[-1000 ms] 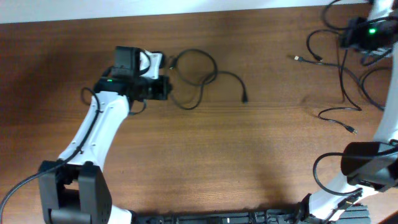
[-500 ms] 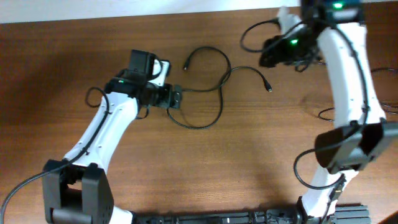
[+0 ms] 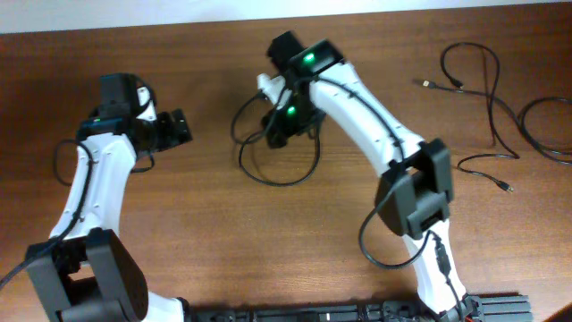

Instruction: Untangle cables

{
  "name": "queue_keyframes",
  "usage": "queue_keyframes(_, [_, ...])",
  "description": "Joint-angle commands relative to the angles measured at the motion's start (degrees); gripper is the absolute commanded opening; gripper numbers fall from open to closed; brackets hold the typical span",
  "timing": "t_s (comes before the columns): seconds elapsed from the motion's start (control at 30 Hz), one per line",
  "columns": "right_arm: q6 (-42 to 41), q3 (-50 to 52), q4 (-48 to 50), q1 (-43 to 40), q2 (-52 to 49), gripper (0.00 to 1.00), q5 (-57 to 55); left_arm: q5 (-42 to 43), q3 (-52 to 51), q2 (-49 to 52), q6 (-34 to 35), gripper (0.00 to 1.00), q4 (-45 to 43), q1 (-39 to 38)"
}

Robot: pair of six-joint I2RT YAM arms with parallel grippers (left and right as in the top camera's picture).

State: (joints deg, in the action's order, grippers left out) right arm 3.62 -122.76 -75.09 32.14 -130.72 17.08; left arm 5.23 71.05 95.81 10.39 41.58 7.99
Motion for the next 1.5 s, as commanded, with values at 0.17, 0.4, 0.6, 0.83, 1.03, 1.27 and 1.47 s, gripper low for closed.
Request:
queue_keyframes(0.17, [-6.1,0.1,9.2,9.2,-5.7,0.69,-4.2,-0.6,0.3,0.2,0.7,0.99,0.6,8.7])
queue_keyframes(0.4, [-11.5,0.7,14.9,13.0,-10.8,0.56,-13.3,-0.1,0.3,0.2,0.7,0.99,0.8,8.9])
queue_keyframes(0.6, [-14.9,0.7,14.1,13.2,-12.0,0.04,-12.6,-0.1,0.2,0.2,0.7,0.99,1.0,8.9])
queue_keyframes(0.83, [-13.4,-8.9,1.7,3.5,0.2,0.04,-28.9,-0.1,0.3,0.2,0.7,0.99,1.0,8.9])
queue_keyframes(1.03, [-11.6,-17.3,-7.7,-16.6,15.3,0.04,-61.3,2.7,0.3,0.2,0.7,0.99,0.7,8.9])
queue_keyframes(1.27, [-16.8,-13.8,-11.3,-41.1,16.8,0.05,-50.9,5.1,0.3,0.2,0.7,0.99,0.7,8.9])
queue_keyframes(1.47, [-10.8,-7.6,-8.6,-51.2,16.7,1.0,-12.0,12.7,0.3,0.2,0.2,0.99,-0.9,8.9])
